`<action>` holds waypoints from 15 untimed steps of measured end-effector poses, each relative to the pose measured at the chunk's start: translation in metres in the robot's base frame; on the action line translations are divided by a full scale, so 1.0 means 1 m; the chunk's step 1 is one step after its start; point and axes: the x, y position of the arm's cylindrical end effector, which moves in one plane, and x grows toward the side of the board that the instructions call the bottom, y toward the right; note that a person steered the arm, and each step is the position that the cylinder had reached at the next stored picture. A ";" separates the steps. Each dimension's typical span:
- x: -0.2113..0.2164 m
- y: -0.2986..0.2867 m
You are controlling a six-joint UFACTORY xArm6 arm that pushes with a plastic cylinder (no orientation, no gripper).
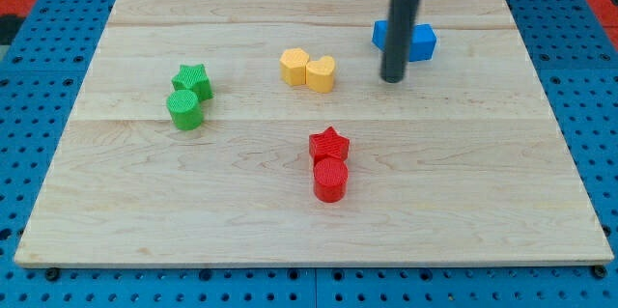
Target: Place blue blocks on the right side of green blocks
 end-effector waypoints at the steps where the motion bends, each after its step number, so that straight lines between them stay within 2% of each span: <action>1: -0.005 0.048; 2: -0.024 0.065; 3: -0.069 0.062; 4: -0.089 0.024; 5: -0.090 0.004; 7: -0.072 0.070; 8: -0.047 0.069; 10: -0.055 -0.013; 15: -0.149 -0.144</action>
